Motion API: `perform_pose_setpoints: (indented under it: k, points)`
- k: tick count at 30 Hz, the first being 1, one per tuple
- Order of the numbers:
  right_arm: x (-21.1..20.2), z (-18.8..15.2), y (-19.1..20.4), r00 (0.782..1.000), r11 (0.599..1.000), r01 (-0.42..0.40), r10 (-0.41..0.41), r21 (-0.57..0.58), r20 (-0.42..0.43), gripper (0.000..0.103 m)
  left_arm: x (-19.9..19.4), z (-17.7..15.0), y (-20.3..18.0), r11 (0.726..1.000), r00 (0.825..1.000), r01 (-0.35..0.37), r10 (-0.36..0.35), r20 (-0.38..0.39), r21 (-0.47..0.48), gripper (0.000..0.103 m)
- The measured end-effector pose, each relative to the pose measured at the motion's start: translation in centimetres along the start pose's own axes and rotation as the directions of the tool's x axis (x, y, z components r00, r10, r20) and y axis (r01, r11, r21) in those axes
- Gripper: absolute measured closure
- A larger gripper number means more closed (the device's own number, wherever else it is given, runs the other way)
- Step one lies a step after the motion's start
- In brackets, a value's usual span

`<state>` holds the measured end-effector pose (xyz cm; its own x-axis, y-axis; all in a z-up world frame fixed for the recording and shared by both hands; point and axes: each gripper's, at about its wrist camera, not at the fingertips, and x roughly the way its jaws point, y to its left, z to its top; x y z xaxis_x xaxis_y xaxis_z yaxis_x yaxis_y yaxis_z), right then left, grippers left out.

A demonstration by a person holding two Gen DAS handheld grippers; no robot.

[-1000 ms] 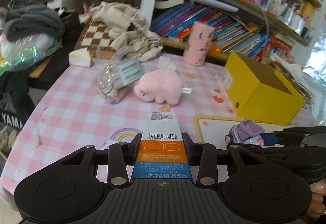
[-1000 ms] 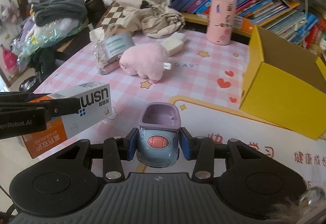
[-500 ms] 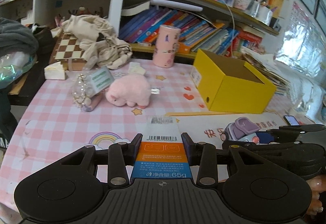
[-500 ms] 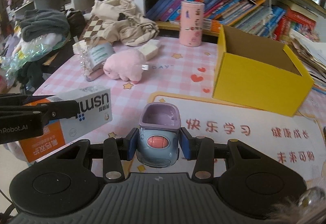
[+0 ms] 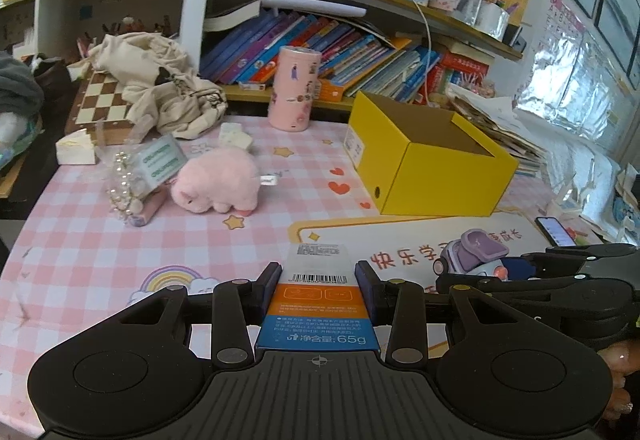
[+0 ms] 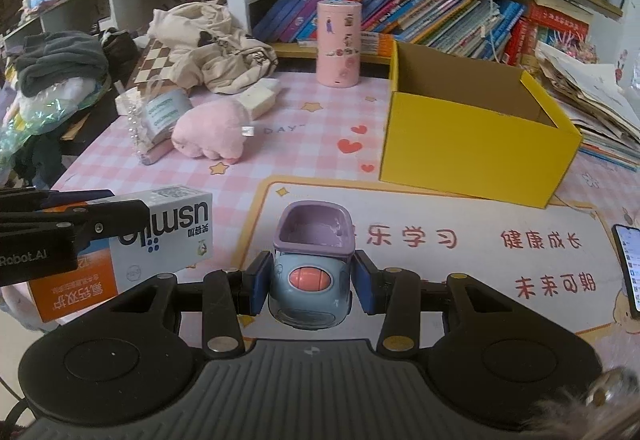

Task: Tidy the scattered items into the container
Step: 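Lift the usmile box and toy car and carry both toward the yellow box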

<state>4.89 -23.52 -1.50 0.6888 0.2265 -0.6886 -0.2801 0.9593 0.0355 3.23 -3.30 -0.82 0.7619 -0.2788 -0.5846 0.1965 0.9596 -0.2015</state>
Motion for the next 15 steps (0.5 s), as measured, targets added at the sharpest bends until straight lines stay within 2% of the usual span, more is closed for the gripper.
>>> perform_pose_setpoints:
  k: [15]
  points:
    - [1.1, 1.0, -4.7, 1.0, 1.0, 0.003, -0.003, 0.022, -0.015, 0.063, 3.2, 1.4, -3.7, 1.0, 1.0, 0.016, -0.015, -0.019, 0.019, 0.065]
